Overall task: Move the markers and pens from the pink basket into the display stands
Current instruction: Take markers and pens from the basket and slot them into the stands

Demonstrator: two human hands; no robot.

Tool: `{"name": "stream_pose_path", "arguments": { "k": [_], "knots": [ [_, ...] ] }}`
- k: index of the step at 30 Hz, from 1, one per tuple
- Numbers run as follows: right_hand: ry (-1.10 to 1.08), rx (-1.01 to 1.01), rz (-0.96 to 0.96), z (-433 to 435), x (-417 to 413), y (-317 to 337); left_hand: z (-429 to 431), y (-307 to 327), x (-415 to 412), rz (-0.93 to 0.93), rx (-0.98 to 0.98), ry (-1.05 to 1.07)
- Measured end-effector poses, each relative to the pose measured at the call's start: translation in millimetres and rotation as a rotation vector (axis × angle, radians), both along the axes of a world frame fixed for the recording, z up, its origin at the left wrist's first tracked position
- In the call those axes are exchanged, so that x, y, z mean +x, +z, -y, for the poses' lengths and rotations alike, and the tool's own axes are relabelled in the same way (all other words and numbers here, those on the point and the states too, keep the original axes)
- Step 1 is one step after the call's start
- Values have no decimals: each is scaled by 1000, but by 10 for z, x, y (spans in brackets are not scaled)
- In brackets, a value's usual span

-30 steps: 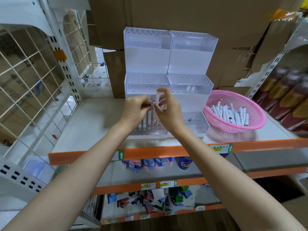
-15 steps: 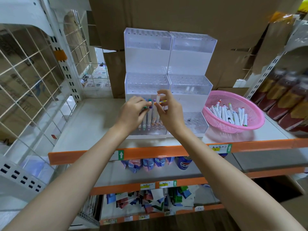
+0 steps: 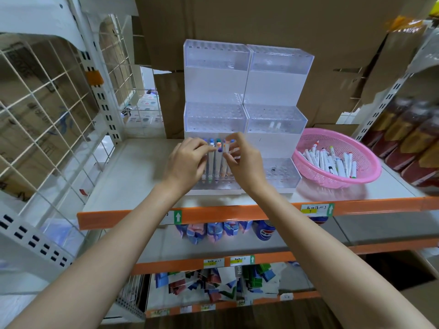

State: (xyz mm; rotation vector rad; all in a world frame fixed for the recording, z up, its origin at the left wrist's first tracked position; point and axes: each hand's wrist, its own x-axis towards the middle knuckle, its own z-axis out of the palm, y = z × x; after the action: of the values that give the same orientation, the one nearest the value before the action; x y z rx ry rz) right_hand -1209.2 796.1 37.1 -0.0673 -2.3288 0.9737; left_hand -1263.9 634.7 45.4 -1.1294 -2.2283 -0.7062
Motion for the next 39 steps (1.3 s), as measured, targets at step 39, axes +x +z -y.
{"name": "stream_pose_path", "arguments": {
  "k": [39],
  "knots": [
    [-211, 263, 237, -1017, 736, 122, -1147, 155, 393, -34, -108, -104]
  ]
}}
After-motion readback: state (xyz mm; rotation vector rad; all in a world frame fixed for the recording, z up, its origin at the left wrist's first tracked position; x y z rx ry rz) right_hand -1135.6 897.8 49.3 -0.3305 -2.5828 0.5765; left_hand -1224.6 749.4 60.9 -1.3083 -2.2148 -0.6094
